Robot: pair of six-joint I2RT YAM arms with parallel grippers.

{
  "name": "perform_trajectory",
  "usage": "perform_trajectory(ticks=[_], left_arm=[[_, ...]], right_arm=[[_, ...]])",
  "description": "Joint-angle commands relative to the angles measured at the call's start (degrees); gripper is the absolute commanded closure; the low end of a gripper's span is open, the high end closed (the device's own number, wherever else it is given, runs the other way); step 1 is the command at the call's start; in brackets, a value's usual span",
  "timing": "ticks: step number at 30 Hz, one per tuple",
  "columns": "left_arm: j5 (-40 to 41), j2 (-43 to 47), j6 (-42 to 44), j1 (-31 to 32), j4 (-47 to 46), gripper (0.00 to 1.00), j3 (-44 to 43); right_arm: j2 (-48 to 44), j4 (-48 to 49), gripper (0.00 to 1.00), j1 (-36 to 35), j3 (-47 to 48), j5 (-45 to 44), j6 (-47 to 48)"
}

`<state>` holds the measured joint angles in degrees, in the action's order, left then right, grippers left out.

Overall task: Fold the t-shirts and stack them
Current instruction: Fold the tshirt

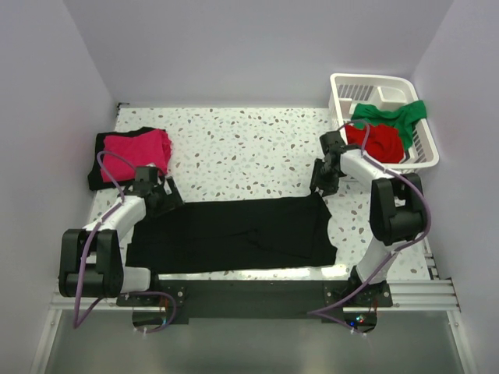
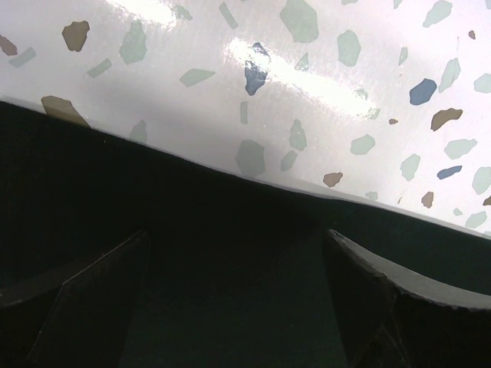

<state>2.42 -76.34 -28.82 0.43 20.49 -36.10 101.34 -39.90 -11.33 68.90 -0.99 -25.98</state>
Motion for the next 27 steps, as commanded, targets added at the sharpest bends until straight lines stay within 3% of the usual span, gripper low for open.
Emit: perform_trajectory(ticks=[1, 3, 6, 7, 11, 17, 23, 26, 27], left_arm=[[1.3, 0.1, 1.0, -0.4, 1.2, 0.01, 1.6], [1.4, 0.1, 0.9, -0.4, 1.2, 0.01, 1.6], [1.8, 0.0, 0.5, -0.4, 1.6, 0.01, 1.6], [2.2, 0.0, 0.3, -0.4, 1.7, 0.01, 1.5], [2.9, 0.0, -0.4, -0.4, 2.3, 0.01, 1.7], [3.3, 0.6, -2.1, -0.4, 2.0, 0.01, 2.6], [2.1, 2.1, -2.3, -0.4, 0.9, 0.01, 3.4], [2.2, 2.5, -2.1, -0.4, 1.3, 0.01, 2.9], [2.2, 2.9, -2.0, -0.4, 1.7, 0.01, 2.4]], right_arm=[[1.9, 2.5, 0.56, 0.6, 1.2, 0.9, 1.1], [2.9, 2.7, 0.58, 0.6, 0.9, 0.9, 1.0], [3.2, 1.9, 0.74, 0.9, 0.5, 0.8, 0.9], [2.9, 1.7, 0.88, 1.0, 0.5, 0.9, 0.8], [1.4, 0.3, 1.0, 1.4, -0.3, -1.0, 0.8], [-1.0, -1.4, 1.0, 3.2, -1.8, -6.4, -0.8], [0.3, -0.8, 1.0, 3.5, -2.6, -5.2, -0.2], [0.7, -1.5, 0.91, 3.5, -2.2, -5.1, -0.2], [0.6, -1.8, 0.8, 3.5, -1.7, -5.8, -0.2]])
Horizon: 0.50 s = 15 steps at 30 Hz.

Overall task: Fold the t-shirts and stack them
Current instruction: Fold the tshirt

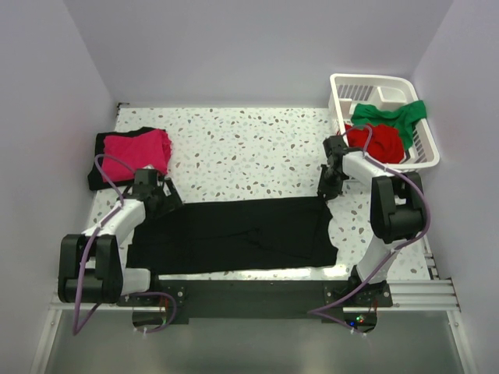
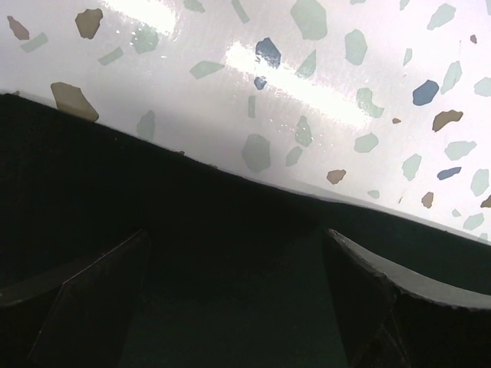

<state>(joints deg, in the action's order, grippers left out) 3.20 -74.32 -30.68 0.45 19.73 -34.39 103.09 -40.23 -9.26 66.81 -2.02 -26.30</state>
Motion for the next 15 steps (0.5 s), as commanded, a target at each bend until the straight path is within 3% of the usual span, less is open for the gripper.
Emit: perform_trajectory(ticks=[1, 6, 11, 15], left_arm=[[1.4, 1.2, -0.2, -0.4, 2.6, 0.01, 0.5], [1.0, 4.6, 0.0, -0.4, 5.1, 0.01, -3.0], [-1.0, 8.0, -0.1, -0.4, 6.6, 0.01, -6.7], [-2.9, 9.6, 0.4, 0.3, 7.1, 0.02, -9.1]], right_arm=[[-1.3, -1.9, 0.75, 1.4, 0.9, -5.1, 0.2], [-4.0, -4.4, 0.48, 1.5, 3.1, -6.7, 1.4], [-8.3, -4.6, 0.38, 1.5, 3.9, -4.7, 3.3], [-11.8, -4.2, 0.35, 1.4, 2.8, 0.4, 4.0]])
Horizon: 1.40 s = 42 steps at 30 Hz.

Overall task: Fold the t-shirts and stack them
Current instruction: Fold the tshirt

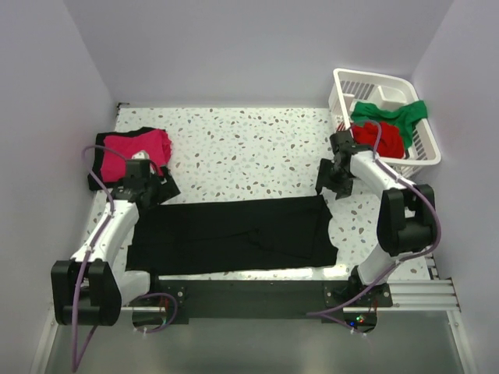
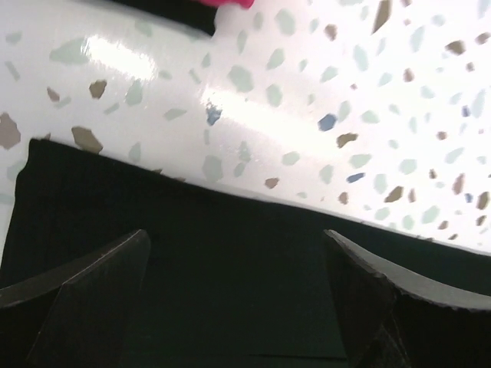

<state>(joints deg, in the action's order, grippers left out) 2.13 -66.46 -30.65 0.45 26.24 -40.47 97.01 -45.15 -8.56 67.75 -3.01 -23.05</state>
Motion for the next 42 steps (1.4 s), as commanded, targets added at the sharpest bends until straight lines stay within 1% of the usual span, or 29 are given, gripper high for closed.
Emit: perform_trajectory(ticks=[1, 5, 10, 17, 22, 27, 34, 37, 41, 42], left_arm=[[-1.9, 2.1, 0.5, 0.8, 0.5, 0.02, -3.1], [-1.9, 3.8, 0.3, 4.0, 0.5, 0.02, -2.6], [-1.9, 5.3, -1.1, 7.9, 0.8, 0.02, 0.0], [-1.9, 8.3, -1.8, 8.7, 1.9, 0.02, 2.8], [-1.9, 9.9, -2.0, 8.7, 3.0, 0.02, 4.0], [-1.9, 10.5, -2.2, 8.7, 4.1, 0.02, 4.3], [-1.9, 10.6, -1.7, 8.7, 4.3, 0.02, 4.2], [-1.9, 10.7, -1.4, 8.7, 4.1, 0.02, 4.0], [-1.9, 10.5, -1.5, 8.8, 3.1, 0.02, 4.5], [-3.2, 10.2, -1.8, 9.0, 2.3, 0.02, 4.8]], right_arm=[[-6.3, 1.4, 0.35, 0.7, 1.4, 2.9, 0.7], [-8.6, 2.6, 0.33, 0.6, -1.6, 6.2, 0.6], [-10.2, 4.5, 0.33, 0.5, -5.9, 5.9, 0.5], [-9.0, 7.0, 0.33, 0.5, -9.0, 7.7, 1.2], [-7.4, 6.9, 0.33, 0.2, -9.9, 13.2, 2.7], [-6.1, 6.5, 0.31, -1.1, -11.3, 16.1, 4.7], [-5.3, 5.4, 0.27, -6.4, -11.3, 14.9, 7.1], [-5.9, 3.9, 0.27, -10.7, -9.9, 11.6, 7.1], [-8.1, 1.9, 0.27, -12.0, -6.8, 9.0, 5.6], [-8.5, 0.6, 0.27, -12.0, -6.2, 8.4, 5.0]])
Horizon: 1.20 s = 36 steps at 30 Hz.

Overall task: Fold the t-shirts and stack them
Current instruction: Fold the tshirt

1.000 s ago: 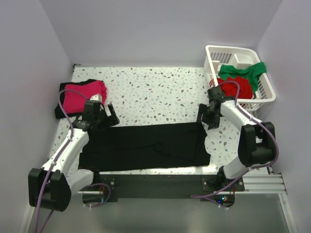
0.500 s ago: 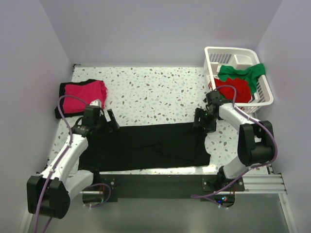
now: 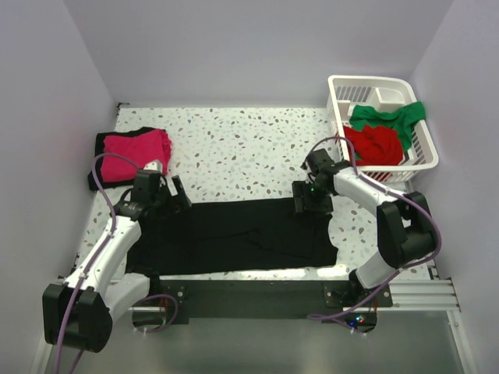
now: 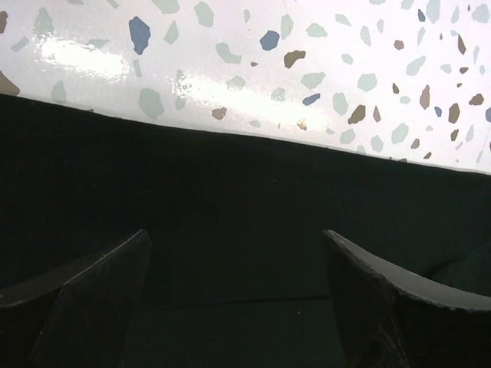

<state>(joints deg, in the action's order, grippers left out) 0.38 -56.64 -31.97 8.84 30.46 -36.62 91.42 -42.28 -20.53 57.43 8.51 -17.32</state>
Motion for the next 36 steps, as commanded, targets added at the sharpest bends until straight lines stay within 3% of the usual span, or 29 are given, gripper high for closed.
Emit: perform_trajectory(ticks=[1, 7, 14, 25, 31, 36], left_arm=[[-2.4, -0.2, -0.9, 1.2, -2.6, 0.03, 1.3], [-2.4, -5.2, -2.6, 5.0, -6.7, 0.04, 0.3], [-2.8, -11.2, -2.7, 5.2, -11.6, 0.03, 2.4], [-1.3, -9.6, -3.3, 5.2, -9.3, 0.02, 1.7], [-1.2, -10.2, -1.9, 5.2, -8.9, 0.02, -0.1], [-1.3, -11.9, 0.4, 5.2, -8.7, 0.02, -1.8]], right_arm=[[-3.0, -3.0, 0.27, 0.1, 4.8, -4.3, -1.0], [-2.2, -3.1, 0.27, -0.1, 5.8, -0.8, -3.9], [1.2, 2.0, 0.27, -0.5, 1.7, 4.8, -7.5], [11.8, 2.9, 0.27, -0.5, 4.4, -7.0, -7.2], [22.6, -2.6, 0.27, -0.5, 18.7, -14.1, -6.1], [36.1, -10.6, 0.27, -0.5, 40.4, -17.9, -6.9]])
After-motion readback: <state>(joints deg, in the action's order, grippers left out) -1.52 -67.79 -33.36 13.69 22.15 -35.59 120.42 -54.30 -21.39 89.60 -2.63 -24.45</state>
